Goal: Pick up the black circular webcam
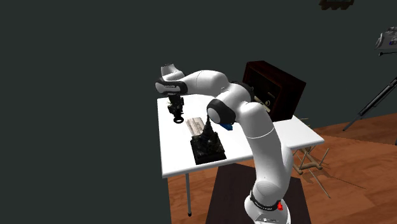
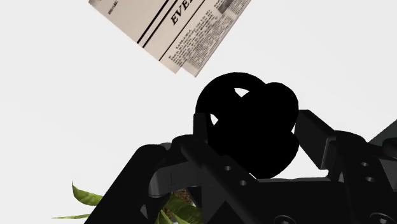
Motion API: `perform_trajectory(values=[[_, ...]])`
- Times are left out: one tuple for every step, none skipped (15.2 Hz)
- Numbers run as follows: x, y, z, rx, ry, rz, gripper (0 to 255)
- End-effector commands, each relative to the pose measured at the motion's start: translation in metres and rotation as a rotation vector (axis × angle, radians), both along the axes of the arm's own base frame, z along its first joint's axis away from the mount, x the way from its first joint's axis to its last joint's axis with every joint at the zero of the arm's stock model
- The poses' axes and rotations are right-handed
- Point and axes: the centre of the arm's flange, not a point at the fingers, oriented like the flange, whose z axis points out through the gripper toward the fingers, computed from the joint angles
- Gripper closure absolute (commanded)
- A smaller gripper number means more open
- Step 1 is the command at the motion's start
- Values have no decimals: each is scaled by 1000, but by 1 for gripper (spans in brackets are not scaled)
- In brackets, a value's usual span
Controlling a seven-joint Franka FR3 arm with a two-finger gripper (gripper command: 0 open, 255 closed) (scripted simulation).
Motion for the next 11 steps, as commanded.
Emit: perform_trajectory(values=[[-2, 0, 9, 0, 0, 0, 255], [-2, 0, 15, 0, 0, 0, 255], [-2, 0, 20, 0, 0, 0, 255], [-2, 0, 25, 0, 0, 0, 255], [-2, 0, 31, 0, 0, 0, 255], [-2, 0, 36, 0, 0, 0, 255], [-2, 0, 41, 0, 0, 0, 255], [-2, 0, 46, 0, 0, 0, 255], [-2, 0, 52, 0, 0, 0, 255], [-2, 0, 53, 0, 0, 0, 255], [-2, 0, 53, 0, 0, 0, 255]])
